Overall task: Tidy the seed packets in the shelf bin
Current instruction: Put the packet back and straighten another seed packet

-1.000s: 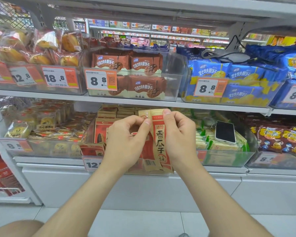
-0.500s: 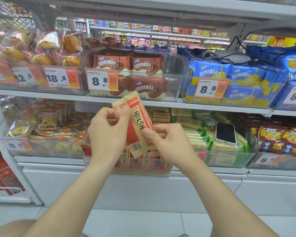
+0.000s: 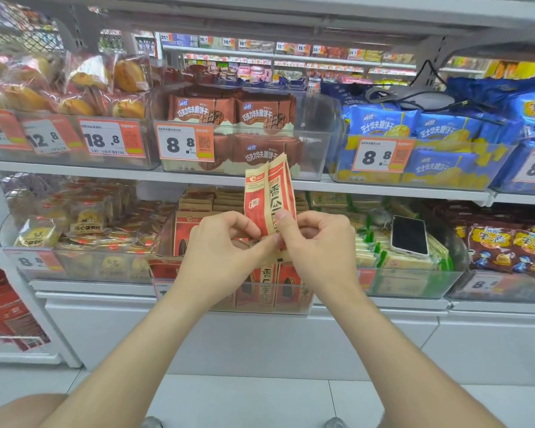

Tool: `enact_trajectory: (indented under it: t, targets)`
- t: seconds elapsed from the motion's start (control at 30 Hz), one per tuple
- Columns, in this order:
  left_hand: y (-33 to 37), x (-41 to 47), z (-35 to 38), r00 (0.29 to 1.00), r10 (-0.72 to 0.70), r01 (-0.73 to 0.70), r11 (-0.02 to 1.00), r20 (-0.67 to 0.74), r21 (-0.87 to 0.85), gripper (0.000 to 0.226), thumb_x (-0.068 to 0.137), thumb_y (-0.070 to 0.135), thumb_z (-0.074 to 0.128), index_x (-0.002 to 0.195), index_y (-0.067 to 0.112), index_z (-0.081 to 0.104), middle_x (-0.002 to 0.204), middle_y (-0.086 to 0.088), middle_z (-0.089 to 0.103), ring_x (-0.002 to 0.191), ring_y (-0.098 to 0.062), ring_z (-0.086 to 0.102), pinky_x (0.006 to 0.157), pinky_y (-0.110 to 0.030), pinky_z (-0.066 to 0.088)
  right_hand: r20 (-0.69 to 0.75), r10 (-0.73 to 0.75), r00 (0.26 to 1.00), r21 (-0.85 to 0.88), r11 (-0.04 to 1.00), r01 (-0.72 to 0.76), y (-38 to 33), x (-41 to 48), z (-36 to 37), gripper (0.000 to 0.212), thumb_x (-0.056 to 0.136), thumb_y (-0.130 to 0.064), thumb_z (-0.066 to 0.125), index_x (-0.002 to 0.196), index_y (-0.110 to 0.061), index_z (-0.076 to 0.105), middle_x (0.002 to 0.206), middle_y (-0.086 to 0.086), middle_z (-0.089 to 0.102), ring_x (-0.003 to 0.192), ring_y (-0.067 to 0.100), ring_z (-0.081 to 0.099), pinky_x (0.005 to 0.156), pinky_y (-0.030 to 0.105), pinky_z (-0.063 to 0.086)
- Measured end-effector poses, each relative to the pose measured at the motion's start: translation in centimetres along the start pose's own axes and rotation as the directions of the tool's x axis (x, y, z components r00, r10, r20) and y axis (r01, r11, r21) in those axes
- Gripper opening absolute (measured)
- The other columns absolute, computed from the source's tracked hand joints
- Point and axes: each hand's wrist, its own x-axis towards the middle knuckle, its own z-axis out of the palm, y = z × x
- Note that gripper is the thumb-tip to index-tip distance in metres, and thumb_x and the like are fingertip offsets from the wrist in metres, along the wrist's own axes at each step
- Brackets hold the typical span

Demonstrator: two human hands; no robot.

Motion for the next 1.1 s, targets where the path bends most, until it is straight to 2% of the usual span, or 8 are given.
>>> enact_trajectory:
  t: [0.2,0.37,0.47,0.63,0.77,0.87,0.97,1.1]
  targets:
    - [-0.2,0.1,0.2,1.0,-0.009,0.009,0.999,0.007,-0.032,0.021,0.085,0.029,0.088,0.084,0.017,0.072,0.075,0.013,0.08,0.069,-0.004,0.077,0.061,-0.022,0.06,0.0,-0.014,1.0,0.001,1.0,0.014,-0.6,-0.4,-0.1,0.024,0.091,-0.039,0.083,0.077,-0.02,0.081,0.062,-0.011,0.075,0.058,0.005,0.073,0.054,0.025,0.058]
    - [-0.4,0.8,-0.4,0.993,-0.043,0.057,0.99,0.113,-0.131,0.007,0.094,0.018,0.081,0.088,0.015,0.078,0.078,0.0,0.082,0.08,-0.016,0.081,0.079,-0.046,0.068,-0.002,0.016,1.0,0.021,1.0,-0.016,-0.6,-0.1,0.0,0.034,0.094,-0.045,0.079,0.074,-0.018,0.078,0.058,-0.002,0.073,0.055,0.016,0.072,0.058,0.04,0.062]
    - [-0.2,0.8,-0.9,0.987,-0.05,0.078,0.98,0.153,-0.181,0.007,0.096,0.018,0.081,0.093,0.012,0.079,0.084,-0.002,0.083,0.086,-0.02,0.082,0.083,-0.05,0.068,0.048,0.075,0.996,0.12,0.989,-0.081,-0.7,-0.1,-0.2,0.035,0.097,-0.04,0.077,0.079,-0.011,0.078,0.064,0.003,0.076,0.058,0.022,0.076,0.057,0.051,0.065]
    - [-0.3,0.9,-1.2,0.984,-0.043,0.083,0.971,0.174,-0.226,0.007,0.096,0.018,0.081,0.1,0.013,0.079,0.09,-0.002,0.084,0.088,-0.021,0.082,0.081,-0.046,0.069,0.112,0.162,0.98,0.235,0.954,-0.185,-0.7,-0.1,-0.3,0.034,0.099,-0.037,0.075,0.089,-0.005,0.078,0.072,0.008,0.079,0.062,0.026,0.078,0.052,0.039,0.062]
    - [-0.6,0.8,-1.0,0.988,-0.031,0.08,0.94,0.151,-0.332,0.009,0.101,0.018,0.075,0.107,0.011,0.073,0.097,-0.005,0.084,0.095,-0.025,0.082,0.081,-0.044,0.069,0.175,0.134,0.975,0.29,0.94,-0.181,-0.7,0.1,-0.4,0.029,0.108,-0.03,0.064,0.096,-0.011,0.082,0.079,0.009,0.081,0.071,0.03,0.079,0.06,0.042,0.065]
    - [-0.4,0.5,-0.7,0.993,-0.03,0.07,0.928,0.114,-0.366,0.033,0.096,0.038,0.078,0.105,0.008,0.068,0.096,-0.006,0.083,0.095,-0.024,0.081,0.087,-0.049,0.067,0.234,0.029,0.972,0.26,0.961,-0.091,-0.6,-0.2,-0.4,0.017,0.106,-0.02,0.067,0.105,-0.015,0.084,0.088,0.003,0.083,0.083,0.024,0.081,0.07,0.047,0.068]
    - [-0.3,0.4,-0.8,0.994,-0.016,0.056,0.924,0.11,-0.378,0.049,0.085,0.045,0.082,0.104,0.005,0.06,0.093,-0.007,0.083,0.087,-0.021,0.081,0.089,-0.051,0.066,0.242,0.008,0.97,0.305,0.949,-0.084,-0.7,-0.4,-0.5,0.011,0.099,-0.018,0.076,0.097,-0.012,0.084,0.085,0.005,0.082,0.082,0.023,0.081,0.072,0.043,0.068]
    - [-0.5,0.7,-1.2,0.991,-0.019,0.068,0.92,0.13,-0.386,0.042,0.091,0.035,0.082,0.109,0.003,0.062,0.095,-0.012,0.082,0.091,-0.029,0.081,0.089,-0.054,0.066,0.227,0.03,0.973,0.332,0.937,-0.107,-0.6,0.0,-0.6,0.017,0.1,-0.019,0.074,0.087,-0.011,0.08,0.081,0.009,0.081,0.079,0.027,0.081,0.071,0.04,0.067]
